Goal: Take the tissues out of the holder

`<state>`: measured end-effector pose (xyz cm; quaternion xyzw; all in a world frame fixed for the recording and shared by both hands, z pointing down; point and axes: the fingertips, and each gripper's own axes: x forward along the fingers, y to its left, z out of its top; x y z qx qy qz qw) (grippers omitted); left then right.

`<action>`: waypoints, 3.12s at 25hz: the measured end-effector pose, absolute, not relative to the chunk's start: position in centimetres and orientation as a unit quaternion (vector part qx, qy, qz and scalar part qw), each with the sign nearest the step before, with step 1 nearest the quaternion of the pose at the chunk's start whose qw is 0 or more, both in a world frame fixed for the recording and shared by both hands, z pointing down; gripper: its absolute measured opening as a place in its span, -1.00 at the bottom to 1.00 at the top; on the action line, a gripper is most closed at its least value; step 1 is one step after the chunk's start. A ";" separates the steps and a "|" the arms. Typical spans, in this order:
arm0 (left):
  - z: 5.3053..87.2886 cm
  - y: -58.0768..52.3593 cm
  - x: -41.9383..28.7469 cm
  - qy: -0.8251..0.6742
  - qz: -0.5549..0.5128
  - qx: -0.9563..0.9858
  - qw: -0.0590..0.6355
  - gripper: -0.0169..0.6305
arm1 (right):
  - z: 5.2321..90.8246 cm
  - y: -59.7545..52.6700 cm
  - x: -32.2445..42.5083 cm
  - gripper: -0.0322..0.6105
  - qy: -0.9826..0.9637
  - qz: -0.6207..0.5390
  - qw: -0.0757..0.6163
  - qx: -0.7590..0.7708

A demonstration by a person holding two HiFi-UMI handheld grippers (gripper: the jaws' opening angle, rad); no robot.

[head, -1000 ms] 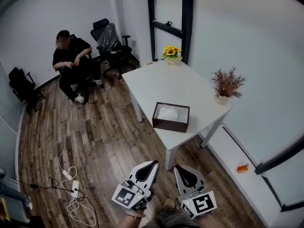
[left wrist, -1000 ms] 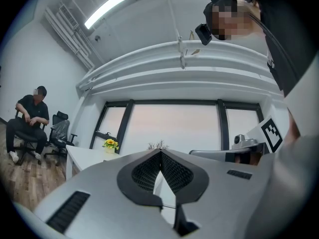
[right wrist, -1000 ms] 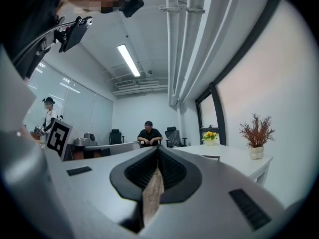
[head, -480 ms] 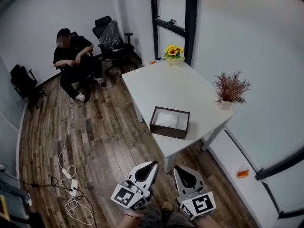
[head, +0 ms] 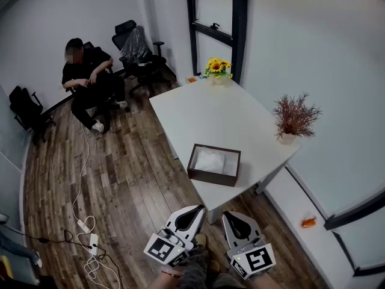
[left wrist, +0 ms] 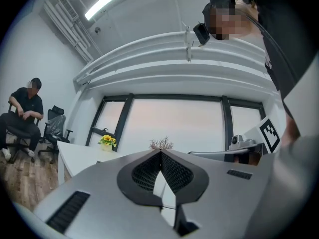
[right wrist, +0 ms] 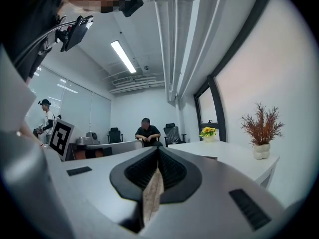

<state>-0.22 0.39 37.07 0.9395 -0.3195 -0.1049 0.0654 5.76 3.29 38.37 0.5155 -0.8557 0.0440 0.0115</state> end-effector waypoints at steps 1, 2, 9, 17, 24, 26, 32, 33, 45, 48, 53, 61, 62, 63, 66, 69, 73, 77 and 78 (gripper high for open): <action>37.2 -0.2 0.0 -0.314 -0.106 0.941 0.067 -0.92 | 38.4 2.6 5.9 -0.88 -0.855 0.044 0.012 0.517; 37.3 -0.9 0.1 -0.310 -0.106 0.943 0.068 -0.92 | 38.5 1.9 6.0 -0.88 -0.854 0.044 0.014 0.518; 38.6 -6.0 0.5 -0.285 -0.095 0.951 0.078 -0.92 | 39.2 -3.9 6.0 -0.88 -0.853 0.047 0.030 0.519; 39.6 -11.1 0.8 -0.262 -0.088 0.956 0.101 -0.92 | 40.3 -10.4 5.5 -0.88 -0.852 0.057 0.061 0.516; 40.6 -14.2 1.2 -0.237 -0.083 0.961 0.117 -0.92 | 41.7 -14.1 5.9 -0.88 -0.857 0.063 0.114 0.498; 41.4 -14.7 1.5 -0.233 -0.080 0.961 0.122 -0.93 | 42.4 -15.2 6.5 -0.88 -0.858 0.078 0.132 0.490; 42.9 -15.3 1.9 -0.224 -0.081 0.961 0.142 -0.92 | 44.6 -18.2 7.5 -0.67 -0.865 0.110 0.181 0.454; 43.2 -15.6 1.9 -0.229 -0.078 0.960 0.144 -0.92 | 45.0 -18.7 7.5 -0.63 -0.866 0.108 0.198 0.446; 45.9 -15.4 3.4 -0.220 -0.081 0.963 0.135 -0.92 | 49.9 -22.0 7.6 -0.35 -0.859 0.109 0.368 0.338; 46.1 -15.2 4.0 -0.208 -0.085 0.965 0.135 -0.92 | 50.5 -22.2 7.6 -0.35 -0.855 0.111 0.396 0.315; 46.2 -15.1 4.6 -0.204 -0.090 0.965 0.137 -0.92 | 51.4 -22.4 7.6 -0.35 -0.849 0.107 0.429 0.289; 46.5 -14.7 4.9 -0.201 -0.094 0.964 0.144 -0.92 | 53.0 -22.6 8.1 -0.35 -0.824 0.134 0.484 0.264; 46.5 -14.7 4.9 -0.201 -0.095 0.964 0.145 -0.92 | 53.2 -22.6 8.2 -0.35 -0.819 0.136 0.493 0.260; 46.5 -14.8 4.9 -0.201 -0.097 0.964 0.146 -0.92 | 53.5 -22.5 8.1 -0.35 -0.814 0.139 0.503 0.254; 46.5 -14.9 4.9 -0.203 -0.101 0.963 0.148 -0.92 | 54.0 -22.2 8.0 -0.35 -0.804 0.149 0.527 0.233; 46.5 -15.0 4.8 -0.207 -0.103 0.961 0.150 -0.92 | 54.2 -22.1 8.1 -0.38 -0.799 0.144 0.540 0.222; 46.7 -15.2 4.7 -0.213 -0.104 0.959 0.155 -0.92 | 54.4 -22.5 8.4 -0.65 -0.794 0.106 0.554 0.227; 46.8 -15.5 4.5 -0.217 -0.102 0.958 0.157 -0.92 | 53.8 -22.8 8.5 -0.82 -0.804 0.088 0.535 0.246; 46.7 -15.5 4.5 -0.218 -0.102 0.958 0.156 -0.92 | 53.6 -22.8 8.5 -0.82 -0.808 0.089 0.526 0.250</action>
